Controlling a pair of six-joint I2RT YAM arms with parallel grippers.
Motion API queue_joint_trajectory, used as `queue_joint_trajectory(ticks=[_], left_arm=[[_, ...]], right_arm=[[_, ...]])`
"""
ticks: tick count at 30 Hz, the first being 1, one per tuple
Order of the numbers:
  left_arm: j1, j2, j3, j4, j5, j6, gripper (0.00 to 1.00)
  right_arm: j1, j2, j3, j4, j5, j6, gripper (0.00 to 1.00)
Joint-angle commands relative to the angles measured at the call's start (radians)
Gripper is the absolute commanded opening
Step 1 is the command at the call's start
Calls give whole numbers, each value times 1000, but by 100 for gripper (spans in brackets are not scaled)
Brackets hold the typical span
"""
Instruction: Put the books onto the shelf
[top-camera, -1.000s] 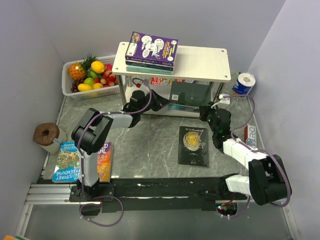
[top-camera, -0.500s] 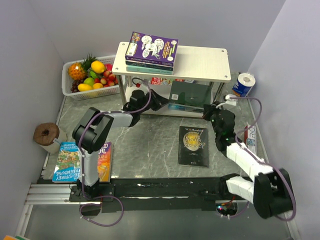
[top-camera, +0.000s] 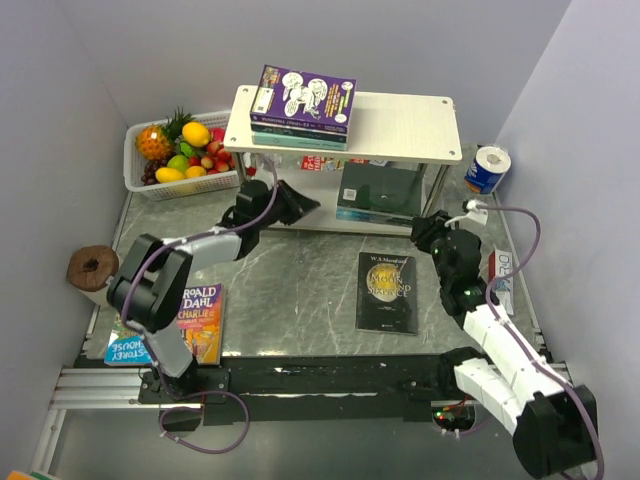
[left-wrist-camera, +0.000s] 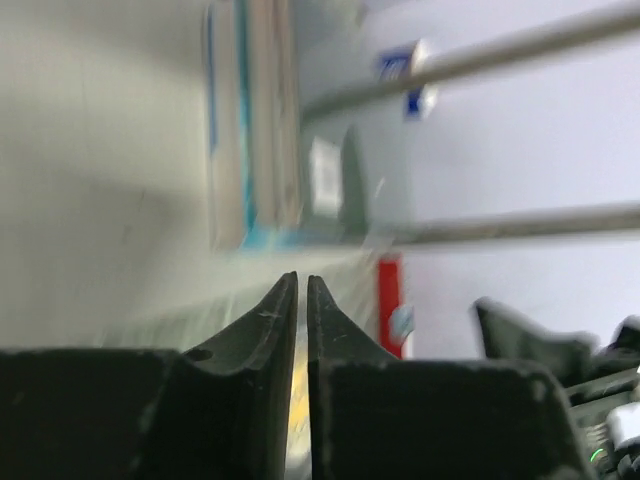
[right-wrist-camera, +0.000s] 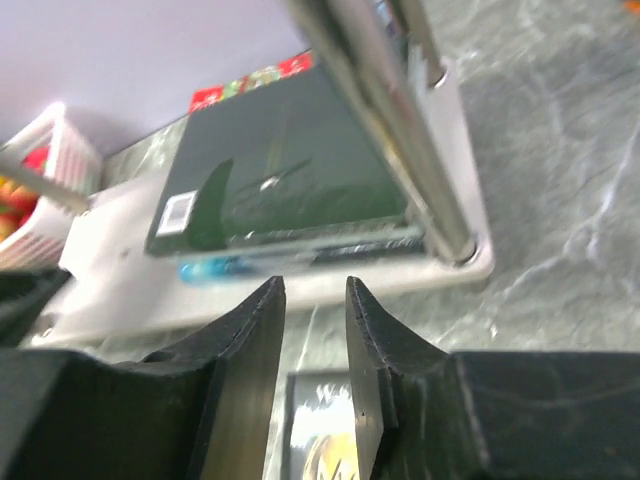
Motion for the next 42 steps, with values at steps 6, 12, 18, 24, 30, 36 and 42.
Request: queue_joint_trajectory(ticks=[6, 12, 18, 24, 30, 36, 42], left_arm=[[-233, -380, -270, -380, -323, 230, 38], [-269, -516, -462, -389, -355, 167, 46], [-271, -701, -511, -434, -421, 185, 46], [-268, -648, -578, -470, -438, 100, 42], [-118, -681, -660, -414, -493, 41, 40], [19, -491, -611, -368, -371, 6, 35], [42, -345, -513, -328, -378, -26, 33]], right_arm=[[8, -115, -136, -246, -201, 180, 57], [12, -113, -238, -269, -258, 255, 60], [12, -182, -224, -322, -190, 249, 60], [8, -188, -210, -401, -131, 246, 61], [8, -244, -237, -398, -151, 249, 61], [8, -268, -231, -422, -162, 240, 61], [8, -262, -213, -433, -174, 251, 61]])
